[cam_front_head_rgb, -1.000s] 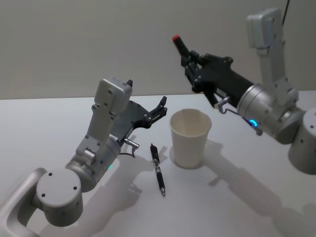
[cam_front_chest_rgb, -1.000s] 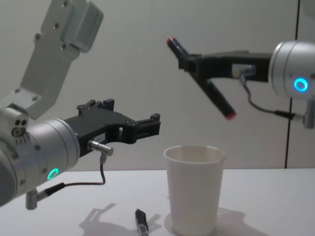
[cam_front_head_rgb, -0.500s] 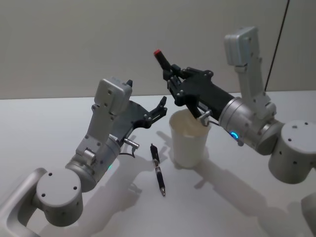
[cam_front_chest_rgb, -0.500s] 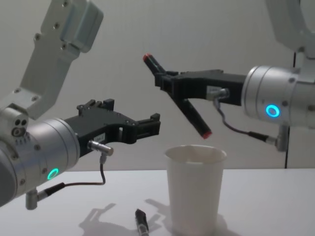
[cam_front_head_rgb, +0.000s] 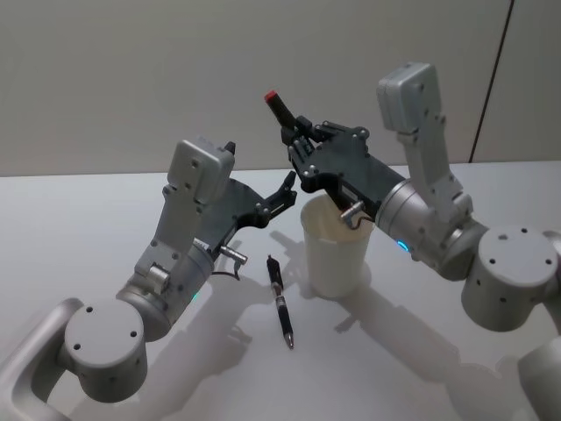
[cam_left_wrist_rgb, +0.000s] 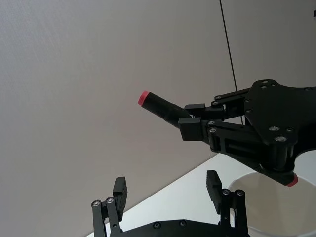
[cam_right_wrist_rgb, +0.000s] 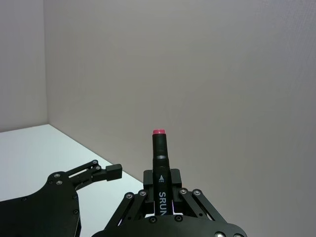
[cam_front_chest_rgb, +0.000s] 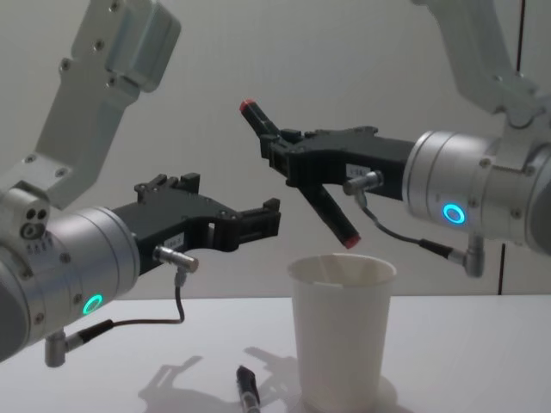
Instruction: Place the pen into the pen holder.
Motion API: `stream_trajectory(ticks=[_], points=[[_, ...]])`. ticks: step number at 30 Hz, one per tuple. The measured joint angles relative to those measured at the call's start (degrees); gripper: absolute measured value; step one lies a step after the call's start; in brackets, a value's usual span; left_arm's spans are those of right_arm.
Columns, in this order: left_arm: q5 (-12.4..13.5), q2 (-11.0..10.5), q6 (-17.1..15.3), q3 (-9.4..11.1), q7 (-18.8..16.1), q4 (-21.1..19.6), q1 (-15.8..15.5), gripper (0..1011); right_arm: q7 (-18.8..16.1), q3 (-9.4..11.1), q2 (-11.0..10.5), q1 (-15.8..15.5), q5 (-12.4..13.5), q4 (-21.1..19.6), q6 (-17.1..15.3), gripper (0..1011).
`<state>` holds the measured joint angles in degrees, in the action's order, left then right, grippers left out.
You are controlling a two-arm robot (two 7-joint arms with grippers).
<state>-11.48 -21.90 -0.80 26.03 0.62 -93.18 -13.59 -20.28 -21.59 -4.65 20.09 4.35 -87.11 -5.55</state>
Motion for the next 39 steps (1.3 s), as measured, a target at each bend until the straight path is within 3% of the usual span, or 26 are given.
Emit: stream_trajectory(ticks=[13,39], points=[[0.0,0.0,0.0,0.0,0.0,0.0,0.0,1001,1.0,-0.3,-0.1,0.0,-1.5,1.8,1.6,187],[0.0,0.0,0.0,0.0,0.0,0.0,0.0,1001,1.6,-0.1,-1.0,-1.0,-1.5,4.3,1.8,187]])
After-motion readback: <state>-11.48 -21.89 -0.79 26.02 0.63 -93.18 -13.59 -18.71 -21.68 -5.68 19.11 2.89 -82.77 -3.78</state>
